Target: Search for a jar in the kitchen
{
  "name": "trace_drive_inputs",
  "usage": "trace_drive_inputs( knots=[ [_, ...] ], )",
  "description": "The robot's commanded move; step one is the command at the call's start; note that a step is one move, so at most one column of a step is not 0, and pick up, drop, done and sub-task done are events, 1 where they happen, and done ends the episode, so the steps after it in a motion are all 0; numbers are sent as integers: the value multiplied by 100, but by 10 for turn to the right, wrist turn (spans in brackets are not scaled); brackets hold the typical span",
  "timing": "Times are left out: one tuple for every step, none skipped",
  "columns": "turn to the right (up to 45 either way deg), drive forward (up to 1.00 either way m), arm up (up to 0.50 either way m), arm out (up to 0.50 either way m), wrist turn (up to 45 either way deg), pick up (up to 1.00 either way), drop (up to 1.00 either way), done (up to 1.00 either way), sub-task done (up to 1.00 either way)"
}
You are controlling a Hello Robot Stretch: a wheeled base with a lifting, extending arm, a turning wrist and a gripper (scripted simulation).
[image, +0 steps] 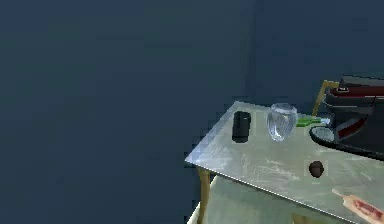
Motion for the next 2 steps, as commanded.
trace_drive_inputs(
  knots=[
    [240,0,0,0,0,0,0,0,0],
    [0,0,0,0,0,0,0,100,0]
  ],
)
